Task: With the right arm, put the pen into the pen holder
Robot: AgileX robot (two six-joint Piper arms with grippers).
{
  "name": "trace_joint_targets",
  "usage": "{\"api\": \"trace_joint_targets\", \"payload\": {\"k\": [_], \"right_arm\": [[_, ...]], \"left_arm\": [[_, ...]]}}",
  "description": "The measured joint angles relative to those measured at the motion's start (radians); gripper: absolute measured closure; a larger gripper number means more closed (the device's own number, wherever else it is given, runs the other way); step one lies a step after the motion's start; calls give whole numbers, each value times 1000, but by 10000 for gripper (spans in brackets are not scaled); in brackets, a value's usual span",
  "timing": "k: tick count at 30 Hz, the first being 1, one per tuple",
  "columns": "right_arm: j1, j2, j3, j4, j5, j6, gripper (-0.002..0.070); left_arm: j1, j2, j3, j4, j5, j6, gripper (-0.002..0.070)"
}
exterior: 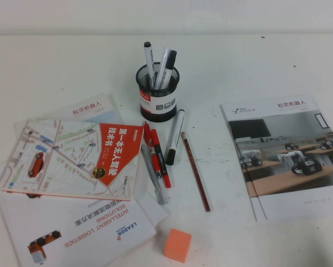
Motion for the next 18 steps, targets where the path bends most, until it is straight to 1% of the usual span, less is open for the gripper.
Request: {"api": "trace_joint_targets", "payload": {"k": [3,10,18], "right_arm": [[0,0,0,0,0,0,695],[0,0,0,0,0,0,695],[0,0,0,0,0,0,695]], "left_arm": [[0,0,0,0,0,0,678],[0,0,0,-48,0,0,678],[0,0,0,-50,0,0,677]]}}
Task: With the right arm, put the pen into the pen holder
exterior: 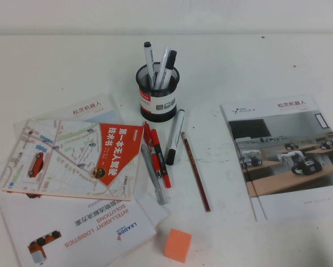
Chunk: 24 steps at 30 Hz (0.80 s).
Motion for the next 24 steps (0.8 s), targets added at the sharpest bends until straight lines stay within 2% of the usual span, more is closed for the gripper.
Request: {"api": "trace_joint_targets", "payload": {"k": [11,14,17,24], "right_arm": [[0,0,0,7,0,0,695],[0,0,0,69,0,0,695],[0,0,0,238,-11,0,695],[0,0,0,878,-78,0,695]], "left_arm": [[0,0,0,-2,0,0,677],[0,0,0,-2,0,0,678],[0,0,0,-2,0,0,678],[0,0,0,-2,0,0,677]]}}
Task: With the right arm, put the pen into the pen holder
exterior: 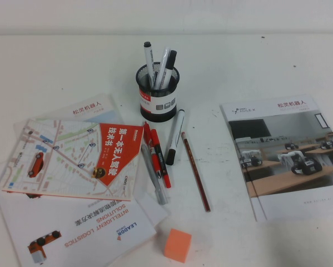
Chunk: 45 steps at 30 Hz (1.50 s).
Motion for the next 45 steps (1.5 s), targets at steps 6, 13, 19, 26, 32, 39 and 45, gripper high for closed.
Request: {"api": "trace_joint_targets", "payload": {"k": [6,13,19,26,32,39,45], "right_arm": [[0,0,0,185,-28,-7,695],[0,0,0,204,-32,-15,695],[0,6,-12,138,-22,-50,695],[0,296,-300,-301,257,-71,695],[0,647,-598,-548,538,-75,695],[14,983,-808,-637,762,-99,695],[195,1172,-961,-864,836,47,695]], "left_arm": [[0,0,0,0,0,0,678],[0,0,0,0,0,0,677],[0,0,0,0,0,0,678],[0,0,0,0,0,0,678],[0,0,0,0,0,0,677],[0,0,0,0,0,0,677],[0,0,0,0,0,0,678]]}}
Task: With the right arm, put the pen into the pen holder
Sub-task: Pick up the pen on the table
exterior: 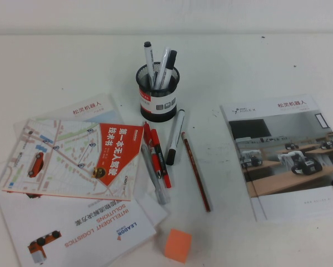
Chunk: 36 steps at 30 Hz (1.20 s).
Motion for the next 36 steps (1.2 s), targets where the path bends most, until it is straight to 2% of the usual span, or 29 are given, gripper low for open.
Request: {"api": "trace_joint_targets", "payload": {"k": [4,7,11,22,30,36], "right_arm": [[144,147,-117,-195,89,122,695],[197,264,-209,-243,119,145,695],[207,410,-355,-202,121,151,695],[219,640,-559,-10,125,129,695],[369,808,-735,-76,125,136,695],[384,892,-814,-76,125,151,675]], "left_arm": [[0,0,0,0,0,0,678],[0,0,0,0,0,0,678],[0,0,0,0,0,0,678],[0,0,0,0,0,0,678],[0,0,0,0,0,0,678],[0,0,0,-2,0,0,678]]}}
